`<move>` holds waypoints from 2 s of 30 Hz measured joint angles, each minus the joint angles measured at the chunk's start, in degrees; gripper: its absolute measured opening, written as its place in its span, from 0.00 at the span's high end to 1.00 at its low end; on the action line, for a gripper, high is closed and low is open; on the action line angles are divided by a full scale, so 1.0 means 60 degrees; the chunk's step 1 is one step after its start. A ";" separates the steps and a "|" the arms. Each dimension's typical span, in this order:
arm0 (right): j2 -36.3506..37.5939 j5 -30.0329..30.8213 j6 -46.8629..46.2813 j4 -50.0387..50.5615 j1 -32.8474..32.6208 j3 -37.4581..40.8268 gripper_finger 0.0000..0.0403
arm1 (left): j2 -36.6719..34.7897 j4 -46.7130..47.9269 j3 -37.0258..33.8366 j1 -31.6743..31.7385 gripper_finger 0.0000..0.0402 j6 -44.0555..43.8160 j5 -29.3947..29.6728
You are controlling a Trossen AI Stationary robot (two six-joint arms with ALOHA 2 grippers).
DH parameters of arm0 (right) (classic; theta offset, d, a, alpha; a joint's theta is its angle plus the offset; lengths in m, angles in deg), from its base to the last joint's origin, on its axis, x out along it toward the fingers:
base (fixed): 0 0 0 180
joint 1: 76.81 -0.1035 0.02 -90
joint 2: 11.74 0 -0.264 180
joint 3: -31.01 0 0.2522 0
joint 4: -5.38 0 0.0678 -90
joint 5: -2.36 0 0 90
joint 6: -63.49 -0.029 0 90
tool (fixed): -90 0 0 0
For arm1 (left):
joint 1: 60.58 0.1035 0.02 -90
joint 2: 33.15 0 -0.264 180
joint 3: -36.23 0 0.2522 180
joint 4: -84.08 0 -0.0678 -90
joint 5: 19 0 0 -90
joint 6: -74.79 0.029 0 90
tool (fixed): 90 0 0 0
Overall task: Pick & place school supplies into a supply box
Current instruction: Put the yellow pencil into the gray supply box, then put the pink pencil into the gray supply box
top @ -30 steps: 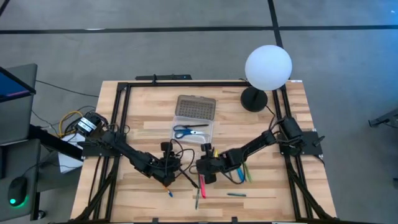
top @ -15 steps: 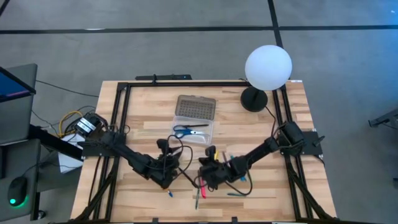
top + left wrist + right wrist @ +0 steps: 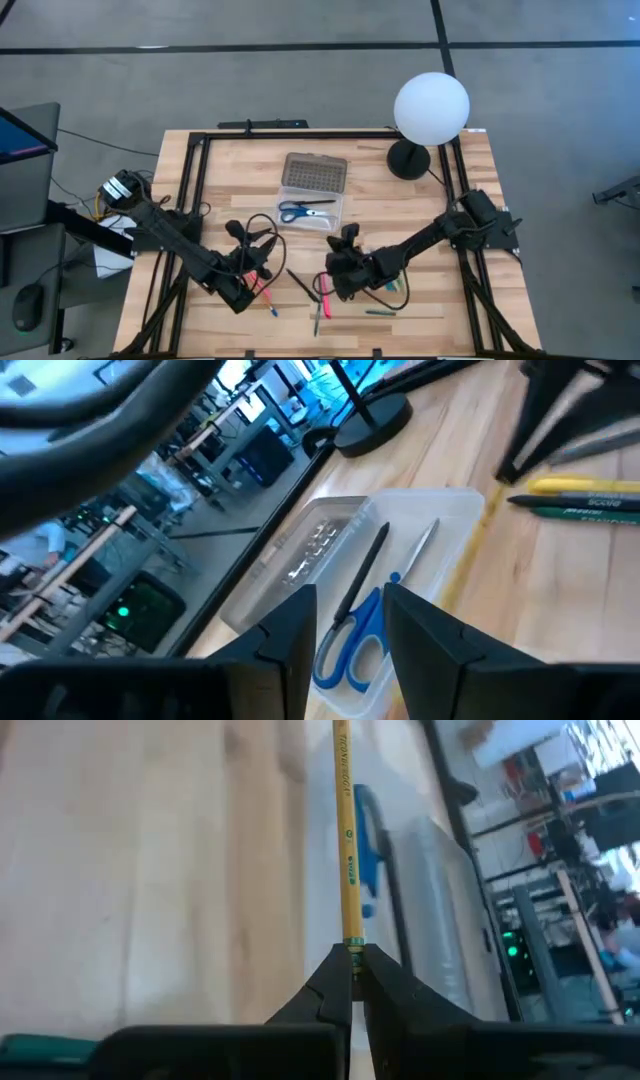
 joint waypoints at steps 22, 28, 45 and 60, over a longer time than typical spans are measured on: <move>0.1045 -0.4397 -0.3045 0.1618 0.2846 -0.0053 1.00 | -0.0007 0.0970 -0.0124 -0.0102 0.72 -0.1479 -0.1395; 0.1045 -0.4879 -0.3364 0.1639 0.3071 -0.0273 0.99 | -0.0007 0.0984 -0.0127 -0.0103 0.72 -0.1540 -0.1459; 0.1053 -0.4779 -0.2262 0.1636 0.3084 -0.0291 0.76 | -0.0007 0.0981 -0.0127 -0.0282 0.72 -0.0165 -0.3841; 0.1074 -0.1784 0.0118 0.1570 0.1184 -0.0291 0.73 | -0.0011 0.0738 -0.0127 -0.0542 0.72 0.1627 -0.7789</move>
